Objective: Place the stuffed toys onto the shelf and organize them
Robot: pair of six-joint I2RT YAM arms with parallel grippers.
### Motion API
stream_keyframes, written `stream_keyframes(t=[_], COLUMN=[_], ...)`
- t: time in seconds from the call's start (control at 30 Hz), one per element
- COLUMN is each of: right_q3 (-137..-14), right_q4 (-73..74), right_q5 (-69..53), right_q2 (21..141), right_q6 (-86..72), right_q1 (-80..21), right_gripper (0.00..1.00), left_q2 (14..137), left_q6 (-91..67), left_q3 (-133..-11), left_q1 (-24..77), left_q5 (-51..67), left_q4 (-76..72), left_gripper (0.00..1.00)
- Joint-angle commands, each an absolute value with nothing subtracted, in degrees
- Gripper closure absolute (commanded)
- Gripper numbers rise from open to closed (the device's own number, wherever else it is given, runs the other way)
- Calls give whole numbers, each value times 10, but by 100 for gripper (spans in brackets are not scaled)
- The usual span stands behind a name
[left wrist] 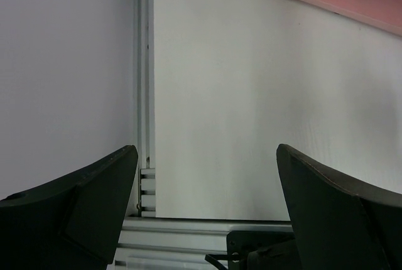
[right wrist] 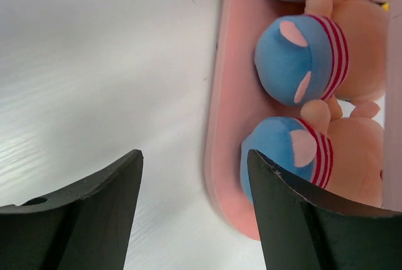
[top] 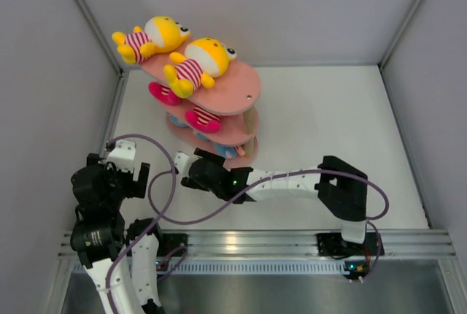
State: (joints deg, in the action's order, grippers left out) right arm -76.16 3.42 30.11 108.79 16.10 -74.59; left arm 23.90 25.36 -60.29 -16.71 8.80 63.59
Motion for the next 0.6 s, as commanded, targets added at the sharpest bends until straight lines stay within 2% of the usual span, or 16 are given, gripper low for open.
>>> stream_keyframes(t=[0.0,0.4,0.57], right_q3=[-737,-640,-621], right_q4=[28,50,147], right_q5=[248,56,-85], right_q2=[1012,811,734], right_q6=[147,117,129], right_q1=[-759,-760,-757], right_gripper=[32,33,34], left_q2=[236,236,232], left_q6=[242,244,262], left_q3=[-611,-619,-594], left_q1=[-169,-169,-170], left_q5=[46,33,25], left_q4=[612,610,611], left_gripper=[2,2,2])
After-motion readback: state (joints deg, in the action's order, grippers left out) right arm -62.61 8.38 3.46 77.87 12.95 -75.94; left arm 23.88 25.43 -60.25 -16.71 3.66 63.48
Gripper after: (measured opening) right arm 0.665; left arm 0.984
